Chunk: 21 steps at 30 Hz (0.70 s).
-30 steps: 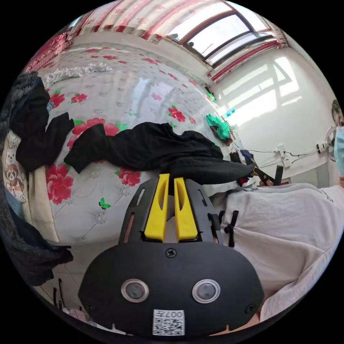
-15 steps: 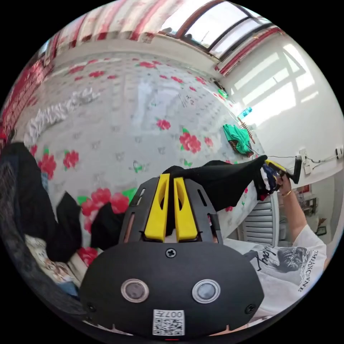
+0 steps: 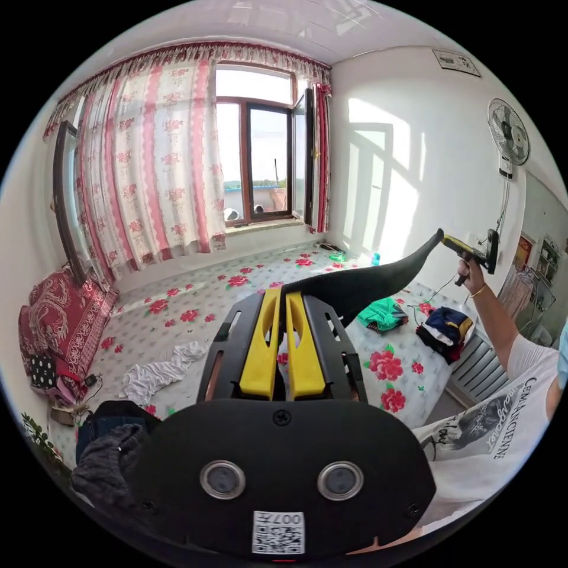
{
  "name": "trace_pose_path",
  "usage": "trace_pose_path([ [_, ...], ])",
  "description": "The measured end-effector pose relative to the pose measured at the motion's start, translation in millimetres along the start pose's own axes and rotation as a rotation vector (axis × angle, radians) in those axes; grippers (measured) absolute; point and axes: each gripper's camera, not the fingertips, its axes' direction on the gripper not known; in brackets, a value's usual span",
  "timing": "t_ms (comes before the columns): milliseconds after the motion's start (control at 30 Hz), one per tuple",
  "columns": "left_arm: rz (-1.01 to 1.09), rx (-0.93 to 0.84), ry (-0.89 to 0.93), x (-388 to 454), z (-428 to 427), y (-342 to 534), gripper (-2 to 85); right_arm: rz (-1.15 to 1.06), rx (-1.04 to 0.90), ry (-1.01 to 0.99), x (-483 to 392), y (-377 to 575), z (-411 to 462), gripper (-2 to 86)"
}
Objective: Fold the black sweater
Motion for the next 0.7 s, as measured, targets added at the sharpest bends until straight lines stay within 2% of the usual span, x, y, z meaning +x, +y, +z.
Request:
trace_pose_path([
  [167, -0.015, -0.205, -0.021, 34, 51, 134, -0.9, -0.081, -0.272, -0.042, -34, 109, 38, -0.2],
  [233, -0.116, -0.343, -0.028, 38, 87, 196, -0.9, 0.028, -0.404, -0.054, -40, 180, 64, -0.2],
  [300, -0.317, -0.500, 0.030, 39, 133, 285, -0.9, 0.143, -0.541, -0.096, -39, 234, 86, -0.2],
  [400, -0.462, -0.626, 0.083, 56, 170, 368, -0.9, 0.258, -0.712, -0.128, -51, 311, 110, -0.1],
  [500, -0.481, -0.696, 0.064, 71, 184, 395, -0.9, 0.293, -0.783, -0.156, -71, 348, 122, 0.0],
  [700, -0.492, -0.615, 0.057, 55, 175, 373, -0.9, 0.242, -0.813, -0.283, -101, 350, 170, 1.7],
])
